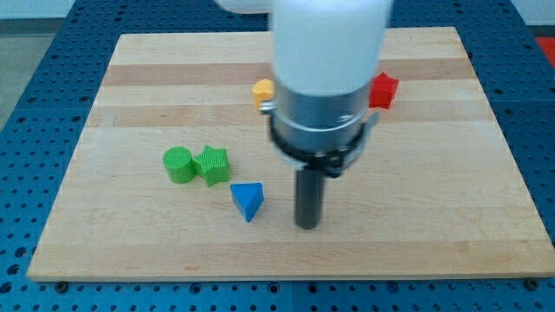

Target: Slide the blue triangle left of blue cube

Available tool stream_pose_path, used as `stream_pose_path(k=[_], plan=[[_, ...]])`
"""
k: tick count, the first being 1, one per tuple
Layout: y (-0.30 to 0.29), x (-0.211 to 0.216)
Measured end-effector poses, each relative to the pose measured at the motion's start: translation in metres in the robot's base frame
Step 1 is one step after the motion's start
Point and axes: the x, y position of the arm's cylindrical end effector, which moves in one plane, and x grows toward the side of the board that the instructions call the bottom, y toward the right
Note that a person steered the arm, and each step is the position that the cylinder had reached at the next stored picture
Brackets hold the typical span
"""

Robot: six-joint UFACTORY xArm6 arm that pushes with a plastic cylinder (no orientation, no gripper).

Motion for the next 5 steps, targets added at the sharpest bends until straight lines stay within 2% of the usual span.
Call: stream_pose_path(k=[1,4,5], plan=[[-0.044,-0.006],[-0.100,0.004],[-0.100,0.004]])
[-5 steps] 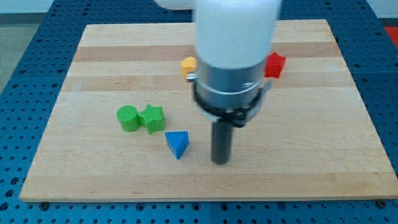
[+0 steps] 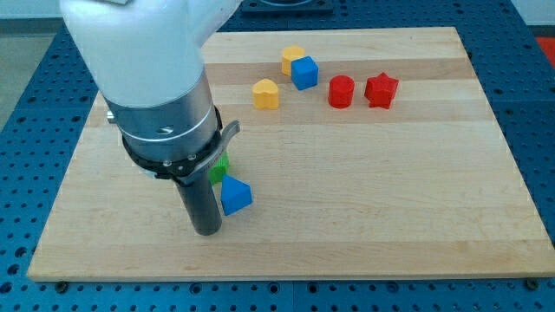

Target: Slide the blue triangle left of blue cube

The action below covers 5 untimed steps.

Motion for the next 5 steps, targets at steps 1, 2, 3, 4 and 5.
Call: stream_pose_path(k=[1,2,3,4,5], plan=[[0.009,-0.006],[0.019,-0.024],[0.027,-0.039],[0.027,-0.043],[0.038,-0.043]])
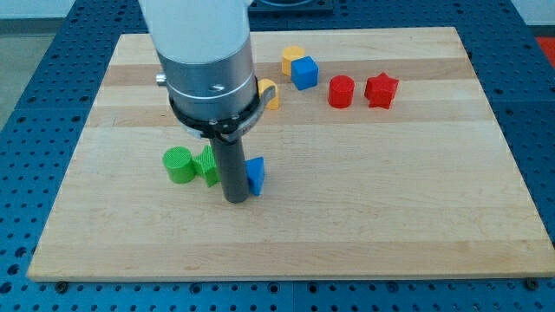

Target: Slide the blue triangle left of blue cube

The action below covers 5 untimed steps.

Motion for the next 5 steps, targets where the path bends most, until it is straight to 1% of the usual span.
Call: stream_pose_path(k=[1,5], plan=[[0.017,0.000],[0.018,-0.021]])
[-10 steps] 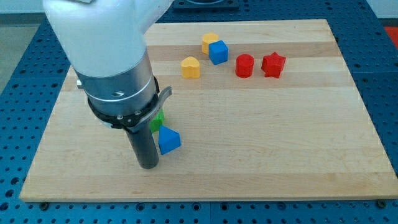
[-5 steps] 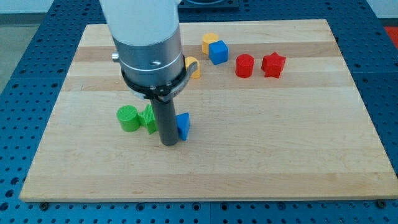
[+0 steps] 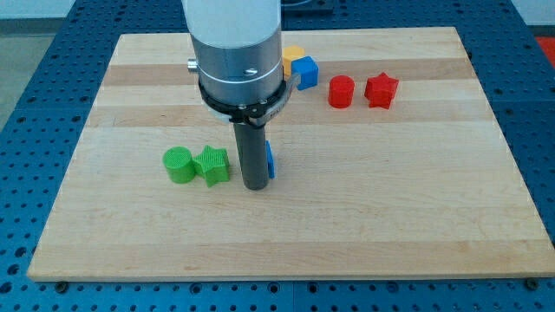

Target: Slide the blue triangle left of blue cube

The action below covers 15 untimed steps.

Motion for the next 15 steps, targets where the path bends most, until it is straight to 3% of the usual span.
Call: stream_pose_path(k=[2,5,8,13,15], plan=[[0.005,-0.052],[0.005,-0.095],[-0.009,-0.078],[-0.007,-0.089],[0.050,-0.091]])
